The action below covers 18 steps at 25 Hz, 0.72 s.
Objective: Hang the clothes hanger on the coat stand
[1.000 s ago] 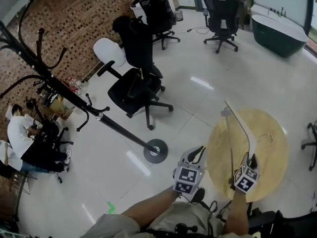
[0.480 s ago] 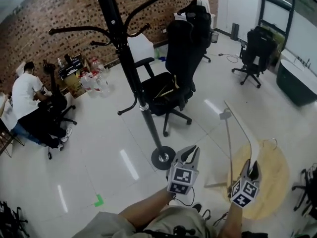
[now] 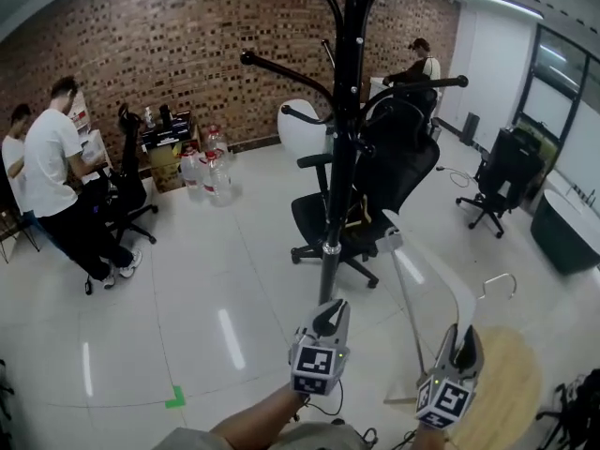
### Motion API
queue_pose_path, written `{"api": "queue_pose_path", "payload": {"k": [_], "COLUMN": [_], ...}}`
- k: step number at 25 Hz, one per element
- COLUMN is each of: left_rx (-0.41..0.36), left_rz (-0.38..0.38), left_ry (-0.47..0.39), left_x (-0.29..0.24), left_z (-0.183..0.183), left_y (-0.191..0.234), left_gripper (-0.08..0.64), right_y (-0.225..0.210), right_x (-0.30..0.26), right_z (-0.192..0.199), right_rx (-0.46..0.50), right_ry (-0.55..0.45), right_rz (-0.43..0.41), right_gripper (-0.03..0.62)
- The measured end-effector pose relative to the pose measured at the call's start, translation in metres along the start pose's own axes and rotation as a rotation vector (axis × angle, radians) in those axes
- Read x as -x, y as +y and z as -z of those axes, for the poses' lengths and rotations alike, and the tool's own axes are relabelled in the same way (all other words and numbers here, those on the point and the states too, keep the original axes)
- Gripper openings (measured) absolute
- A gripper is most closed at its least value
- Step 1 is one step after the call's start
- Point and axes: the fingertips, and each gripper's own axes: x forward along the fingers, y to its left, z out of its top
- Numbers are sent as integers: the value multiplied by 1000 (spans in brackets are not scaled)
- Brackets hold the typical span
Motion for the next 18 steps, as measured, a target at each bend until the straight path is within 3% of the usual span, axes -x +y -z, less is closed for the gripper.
{"api": "queue_pose_path", "payload": {"k": [3, 11, 15, 18], "left_rx": [12, 24, 23, 16], "left_rz": [-80, -248, -280, -263], "left_ry": [-29, -28, -50, -55], "left_x": [11, 32, 52, 70], "left_z": [-19, -10, -15, -31], "left_y": [42, 102, 151, 215], "left_gripper": [38, 38, 38, 38], "right_y": [49, 157, 229, 299], "right_x": [-19, -58, -67, -75], "right_z": [-45, -115, -140, -181], "right_rx": [35, 163, 242, 293], "right_ry": [-88, -324, -353, -381], "right_rz": [-108, -381, -447, -428], "right_gripper": [115, 115, 115, 115]}}
